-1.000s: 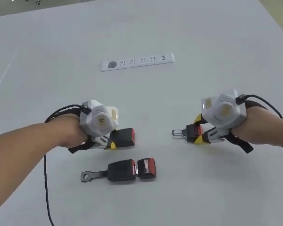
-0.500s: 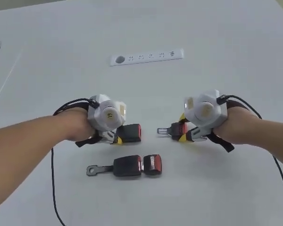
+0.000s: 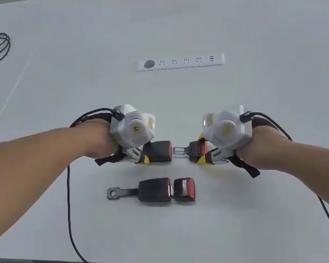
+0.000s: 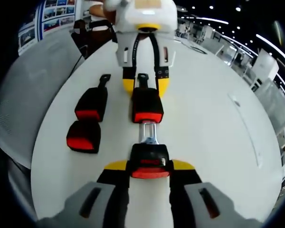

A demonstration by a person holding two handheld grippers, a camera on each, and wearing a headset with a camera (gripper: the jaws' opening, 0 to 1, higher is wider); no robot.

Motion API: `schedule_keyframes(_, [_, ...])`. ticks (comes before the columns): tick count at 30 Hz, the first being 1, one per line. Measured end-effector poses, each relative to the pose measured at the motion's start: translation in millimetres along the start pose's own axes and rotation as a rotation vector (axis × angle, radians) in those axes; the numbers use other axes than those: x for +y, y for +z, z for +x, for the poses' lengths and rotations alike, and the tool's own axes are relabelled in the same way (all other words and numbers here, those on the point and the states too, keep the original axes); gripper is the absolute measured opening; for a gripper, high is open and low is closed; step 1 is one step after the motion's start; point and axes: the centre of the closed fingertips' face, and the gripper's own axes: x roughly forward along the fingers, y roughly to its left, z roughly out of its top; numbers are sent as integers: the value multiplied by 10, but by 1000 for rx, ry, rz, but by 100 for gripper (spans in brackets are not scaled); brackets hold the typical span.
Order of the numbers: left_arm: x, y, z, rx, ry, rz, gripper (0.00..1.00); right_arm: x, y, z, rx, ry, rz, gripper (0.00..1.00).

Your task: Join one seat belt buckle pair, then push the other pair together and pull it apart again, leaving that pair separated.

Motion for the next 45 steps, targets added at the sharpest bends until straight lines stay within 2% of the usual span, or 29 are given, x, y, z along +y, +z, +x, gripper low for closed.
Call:
schedule_keyframes(16, [3,-5,-2,-3,-4,2,30,-9,53,30,2,-5,-30,30])
schedule_keyframes(23, [5,10,4,-21,-4,-1,30,-4,142,99,-18,4,-17,30])
schedule_keyframes(32, [5,11,19,-12,-20,18,29,-22,158,107,-17,26,-17,28])
schedule_keyframes(37, [7,7,18,-19,-18,14,29,-30,168,132,-16,31,-8,27])
schedule_keyframes(40, [9,8,19,-19,-17,11,29,-10,264,183,-35,34,7,27])
schedule_keyframes(42, [11,7,18,-18,-15,10,29,-8,274,210,-18,25,-6,27])
schedule_keyframes(45, [14,-3,15,-23,-8,-3,29,-17,260,205,-27,28,5,27])
